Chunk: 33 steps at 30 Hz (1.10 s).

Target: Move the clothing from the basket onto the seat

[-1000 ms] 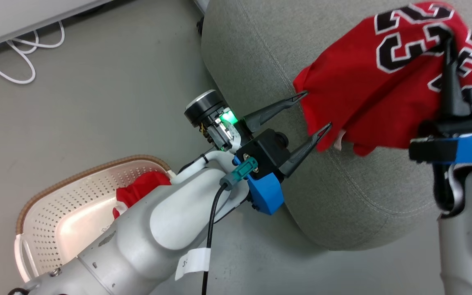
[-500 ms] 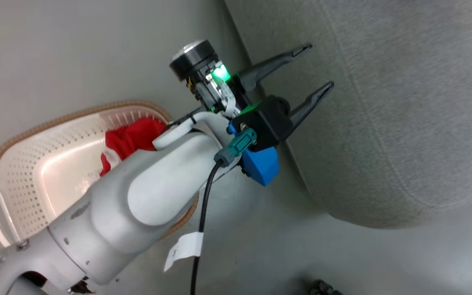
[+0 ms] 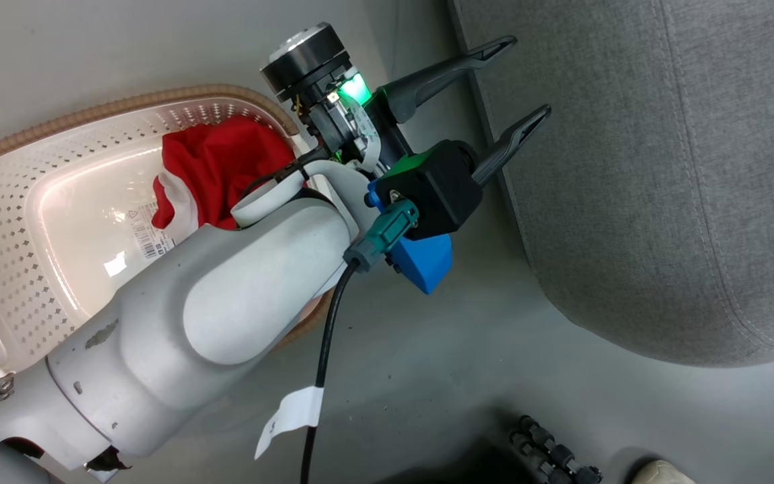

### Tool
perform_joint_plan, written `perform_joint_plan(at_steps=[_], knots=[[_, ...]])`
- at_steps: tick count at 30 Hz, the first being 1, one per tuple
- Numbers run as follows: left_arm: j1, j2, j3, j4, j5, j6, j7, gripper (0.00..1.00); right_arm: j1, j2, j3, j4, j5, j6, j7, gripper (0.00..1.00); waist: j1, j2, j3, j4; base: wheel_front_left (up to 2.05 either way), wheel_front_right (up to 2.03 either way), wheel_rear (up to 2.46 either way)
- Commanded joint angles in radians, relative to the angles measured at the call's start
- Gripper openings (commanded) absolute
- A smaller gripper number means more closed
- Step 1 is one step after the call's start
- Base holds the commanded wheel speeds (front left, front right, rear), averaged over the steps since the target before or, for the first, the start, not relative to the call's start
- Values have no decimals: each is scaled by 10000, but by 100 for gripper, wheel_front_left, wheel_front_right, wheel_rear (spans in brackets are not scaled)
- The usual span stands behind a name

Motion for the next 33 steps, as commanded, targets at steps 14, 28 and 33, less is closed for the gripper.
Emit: perform_joint_plan(at_steps=[14, 28, 33], knots=[[-95, 148, -50, -152, -81, 163, -50, 100, 1164, 963, 22, 1992, -94, 1, -38, 0, -2, 0, -135, 175, 0, 0, 0], [748, -286, 159, 557, -626, 553, -931, 100, 3682, 1273, -38, -46, 78, 1, -40, 100, -2, 0, -2046, 309, 0, 0, 0], [1447, -332, 778, 821, -1038, 916, -1141, 100, 4562, 1439, 526, -1429, -68, 1, -38, 100, -2, 0, -3180, 543, 0, 0, 0]])
